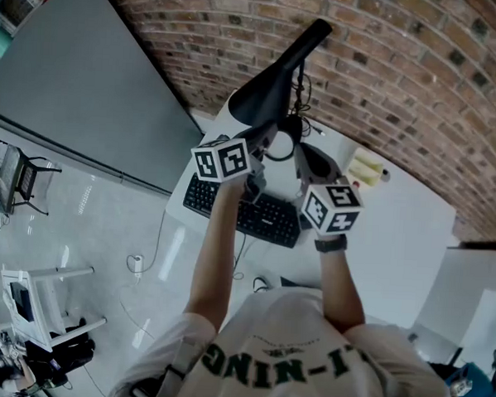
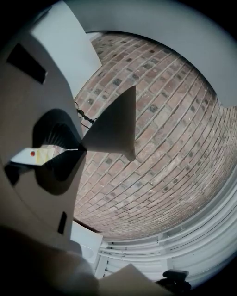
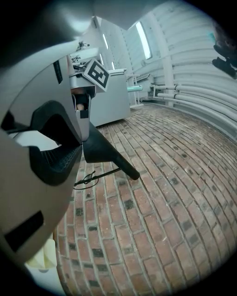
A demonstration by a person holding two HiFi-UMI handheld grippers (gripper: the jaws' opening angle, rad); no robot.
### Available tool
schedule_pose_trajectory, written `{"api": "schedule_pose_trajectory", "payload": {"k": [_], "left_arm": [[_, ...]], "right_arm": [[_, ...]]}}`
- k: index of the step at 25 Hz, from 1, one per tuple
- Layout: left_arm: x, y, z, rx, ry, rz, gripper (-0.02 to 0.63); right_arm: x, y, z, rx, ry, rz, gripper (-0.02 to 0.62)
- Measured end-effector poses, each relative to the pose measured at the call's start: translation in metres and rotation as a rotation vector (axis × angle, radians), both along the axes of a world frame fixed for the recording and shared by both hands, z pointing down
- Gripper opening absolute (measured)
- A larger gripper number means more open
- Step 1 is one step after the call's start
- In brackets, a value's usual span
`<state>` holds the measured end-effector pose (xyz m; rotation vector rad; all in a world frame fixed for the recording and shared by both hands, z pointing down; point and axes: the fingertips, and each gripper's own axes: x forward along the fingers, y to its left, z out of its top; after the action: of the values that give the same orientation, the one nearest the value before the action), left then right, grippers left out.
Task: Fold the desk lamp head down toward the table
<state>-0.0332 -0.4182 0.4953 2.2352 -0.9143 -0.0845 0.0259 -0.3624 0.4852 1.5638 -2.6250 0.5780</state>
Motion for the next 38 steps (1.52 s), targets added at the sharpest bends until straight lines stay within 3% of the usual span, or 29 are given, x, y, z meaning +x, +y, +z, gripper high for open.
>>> {"api": "schedule_pose_trajectory", "payload": {"k": [38], "left_arm": [[0.027, -0.022, 0.043, -0.089, 0.182, 0.041, 0.011]], "right_arm": [[0.027, -0.017, 0.031, -0.061, 0.01, 0.048, 0.002]]}}
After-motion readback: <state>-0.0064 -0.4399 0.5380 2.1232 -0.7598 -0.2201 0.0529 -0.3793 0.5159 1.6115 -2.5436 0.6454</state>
